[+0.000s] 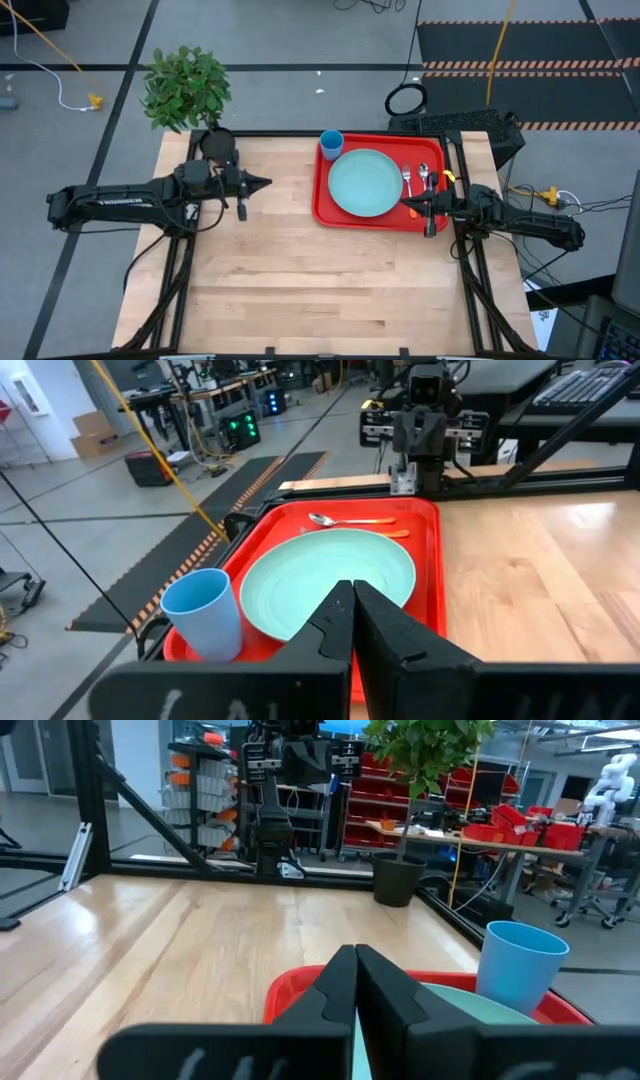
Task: Pick and place plate/cup/fork/spoon on tray
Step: Return to Home Position
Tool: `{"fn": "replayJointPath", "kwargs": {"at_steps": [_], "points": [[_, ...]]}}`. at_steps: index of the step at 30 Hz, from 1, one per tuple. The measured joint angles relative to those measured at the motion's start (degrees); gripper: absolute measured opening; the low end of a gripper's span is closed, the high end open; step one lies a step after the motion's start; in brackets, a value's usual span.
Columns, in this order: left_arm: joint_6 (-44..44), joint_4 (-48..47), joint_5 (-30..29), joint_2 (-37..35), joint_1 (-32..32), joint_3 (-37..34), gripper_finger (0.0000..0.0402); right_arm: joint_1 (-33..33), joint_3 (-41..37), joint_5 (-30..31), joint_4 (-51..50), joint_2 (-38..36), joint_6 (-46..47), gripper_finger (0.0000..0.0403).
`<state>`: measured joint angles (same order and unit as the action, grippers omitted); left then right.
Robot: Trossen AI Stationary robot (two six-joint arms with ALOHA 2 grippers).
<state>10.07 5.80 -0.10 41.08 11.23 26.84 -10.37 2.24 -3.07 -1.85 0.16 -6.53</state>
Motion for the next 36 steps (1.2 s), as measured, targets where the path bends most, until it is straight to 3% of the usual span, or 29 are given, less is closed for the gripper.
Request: {"fn": "replayJointPath", "kwargs": {"at_steps": [10, 16, 36], "points": [[0.34, 0.82, 0.00, 0.00, 0.03, -0.01, 0.0002, 7.33, 0.00, 0.39, -0.23, 0.02, 2.91, 0.0000], [-1.22, -0.09, -0.04, 0.13, -0.91, -0.01, 0.0002, 12.81, 0.00, 4.37, -0.19, 0.69, 2.10, 0.0000], [-5.32, -7.21, -4.81, 0.17, -11.01, -0.05, 0.0005, 13.22, -0.02, 6.34, 5.10, 0.81, 2.82, 0.0000]]}}
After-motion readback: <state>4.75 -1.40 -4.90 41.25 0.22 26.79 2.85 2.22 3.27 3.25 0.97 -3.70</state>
